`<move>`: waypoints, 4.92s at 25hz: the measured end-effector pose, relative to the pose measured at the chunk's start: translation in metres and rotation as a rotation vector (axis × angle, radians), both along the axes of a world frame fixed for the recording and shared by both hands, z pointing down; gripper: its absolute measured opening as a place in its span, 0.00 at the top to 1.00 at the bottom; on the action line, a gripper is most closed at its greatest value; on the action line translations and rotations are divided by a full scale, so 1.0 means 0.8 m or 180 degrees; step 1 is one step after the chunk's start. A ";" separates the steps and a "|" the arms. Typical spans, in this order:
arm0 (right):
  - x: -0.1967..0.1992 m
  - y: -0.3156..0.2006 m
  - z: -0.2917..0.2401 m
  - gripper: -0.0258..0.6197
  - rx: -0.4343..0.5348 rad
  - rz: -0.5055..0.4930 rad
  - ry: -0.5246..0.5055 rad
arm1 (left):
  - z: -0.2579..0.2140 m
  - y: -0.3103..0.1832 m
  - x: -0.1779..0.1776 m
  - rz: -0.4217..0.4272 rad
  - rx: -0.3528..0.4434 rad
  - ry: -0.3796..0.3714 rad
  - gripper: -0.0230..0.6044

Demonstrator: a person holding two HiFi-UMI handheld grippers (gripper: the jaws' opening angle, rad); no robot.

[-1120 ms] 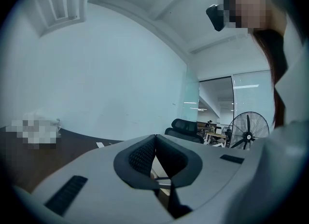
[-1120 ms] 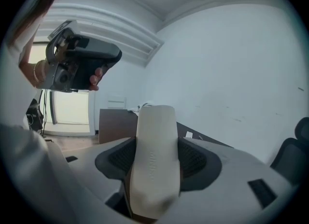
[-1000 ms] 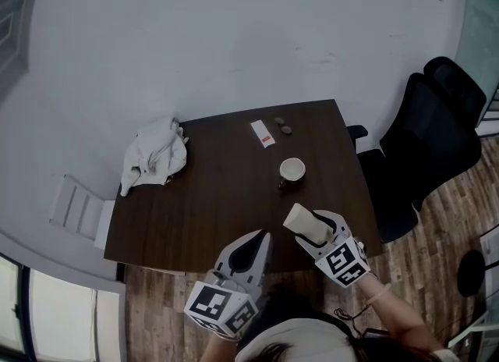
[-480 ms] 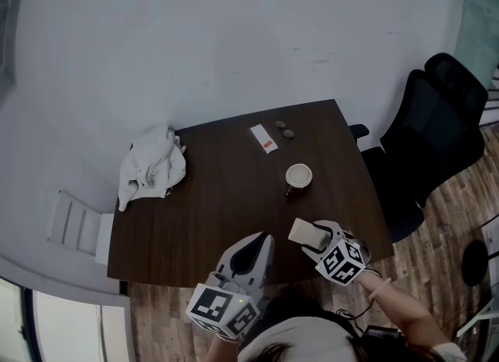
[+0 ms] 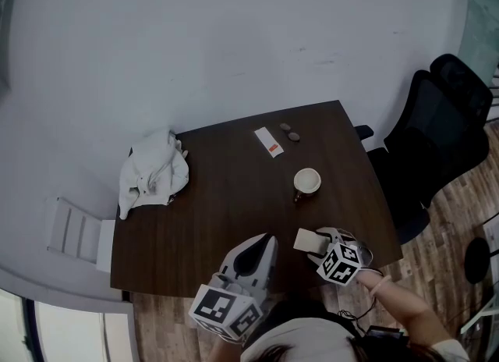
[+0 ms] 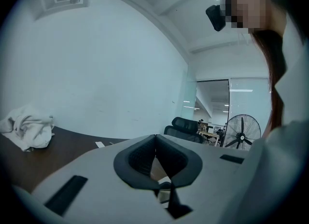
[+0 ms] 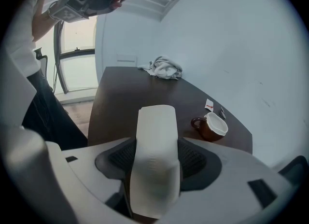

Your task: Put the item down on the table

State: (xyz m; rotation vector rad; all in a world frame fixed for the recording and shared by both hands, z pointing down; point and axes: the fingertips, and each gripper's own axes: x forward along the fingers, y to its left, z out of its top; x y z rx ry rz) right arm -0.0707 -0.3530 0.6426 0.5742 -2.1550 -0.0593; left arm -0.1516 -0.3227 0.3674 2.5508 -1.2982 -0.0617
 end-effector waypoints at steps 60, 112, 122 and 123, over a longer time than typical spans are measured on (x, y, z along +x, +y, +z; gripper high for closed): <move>-0.015 -0.037 -0.019 0.62 -0.0385 0.0493 -0.0653 | 0.001 -0.010 -0.011 -0.0202 -0.0037 0.0034 0.93; 0.066 0.016 -0.314 0.95 0.0913 0.1371 -0.2622 | 0.000 0.016 0.021 -0.0218 0.0033 -0.0076 0.93; 0.071 0.025 -0.318 0.95 0.0949 0.1378 -0.2629 | -0.001 0.028 0.028 -0.0208 0.0041 -0.0090 0.93; 0.070 0.026 -0.318 0.95 0.0952 0.1379 -0.2632 | -0.002 0.029 0.028 -0.0209 0.0033 -0.0090 0.93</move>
